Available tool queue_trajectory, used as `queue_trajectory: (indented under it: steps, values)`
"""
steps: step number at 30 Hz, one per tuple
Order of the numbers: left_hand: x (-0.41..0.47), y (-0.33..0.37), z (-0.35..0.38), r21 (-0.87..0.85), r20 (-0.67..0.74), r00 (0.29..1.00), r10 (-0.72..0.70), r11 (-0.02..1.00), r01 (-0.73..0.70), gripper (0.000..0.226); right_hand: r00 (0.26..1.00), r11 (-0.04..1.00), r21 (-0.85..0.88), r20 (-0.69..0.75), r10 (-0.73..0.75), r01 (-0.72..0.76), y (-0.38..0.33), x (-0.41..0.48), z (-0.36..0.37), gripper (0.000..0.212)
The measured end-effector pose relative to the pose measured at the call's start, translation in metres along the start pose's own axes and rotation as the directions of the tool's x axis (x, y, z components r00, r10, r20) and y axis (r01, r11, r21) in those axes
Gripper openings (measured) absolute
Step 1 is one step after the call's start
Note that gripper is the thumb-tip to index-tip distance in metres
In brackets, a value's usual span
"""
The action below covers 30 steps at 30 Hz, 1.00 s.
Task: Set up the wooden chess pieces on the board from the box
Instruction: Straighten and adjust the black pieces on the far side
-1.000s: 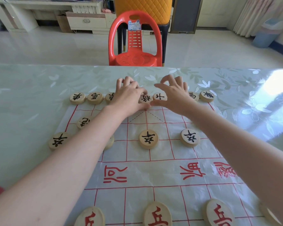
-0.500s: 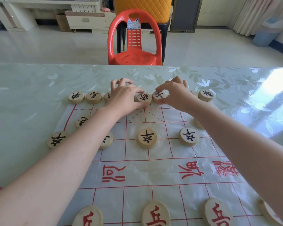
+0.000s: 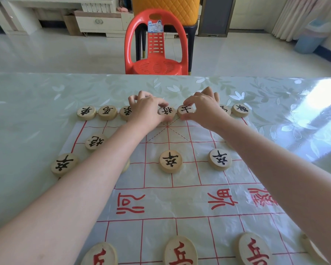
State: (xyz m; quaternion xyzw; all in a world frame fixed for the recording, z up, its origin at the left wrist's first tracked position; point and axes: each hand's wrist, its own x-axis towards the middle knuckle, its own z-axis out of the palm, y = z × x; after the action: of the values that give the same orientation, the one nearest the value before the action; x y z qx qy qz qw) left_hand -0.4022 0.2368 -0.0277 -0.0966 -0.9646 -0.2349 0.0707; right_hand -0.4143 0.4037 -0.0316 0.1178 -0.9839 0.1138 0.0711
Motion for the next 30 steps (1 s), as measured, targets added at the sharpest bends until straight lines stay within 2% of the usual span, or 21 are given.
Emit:
queue_trajectory:
  steps: [4, 11, 18, 30]
  values:
    - [0.005, -0.004, 0.005, 0.008, 0.031, 0.997, -0.064, 0.998, 0.064, 0.046, 1.000, 1.000, -0.020, -0.013, 0.005, -0.005, -0.001, -0.001, 0.002, 0.051]
    - [0.010, -0.007, 0.009, 0.002, 0.035, 0.996, -0.084, 0.997, 0.084, 0.046, 1.000, 0.999, -0.044, 0.011, 0.004, -0.003, -0.004, 0.001, 0.000, 0.048]
    - [0.006, -0.004, 0.008, -0.064, 0.033, 0.990, -0.140, 0.988, 0.142, 0.045, 1.000, 0.999, -0.036, -0.004, 0.007, -0.007, -0.004, -0.001, 0.002, 0.051]
    - [0.001, 0.010, -0.004, -0.016, 0.055, 0.989, -0.138, 0.990, 0.139, 0.047, 0.998, 1.000, -0.023, -0.059, 0.015, -0.016, -0.003, -0.004, 0.004, 0.054]
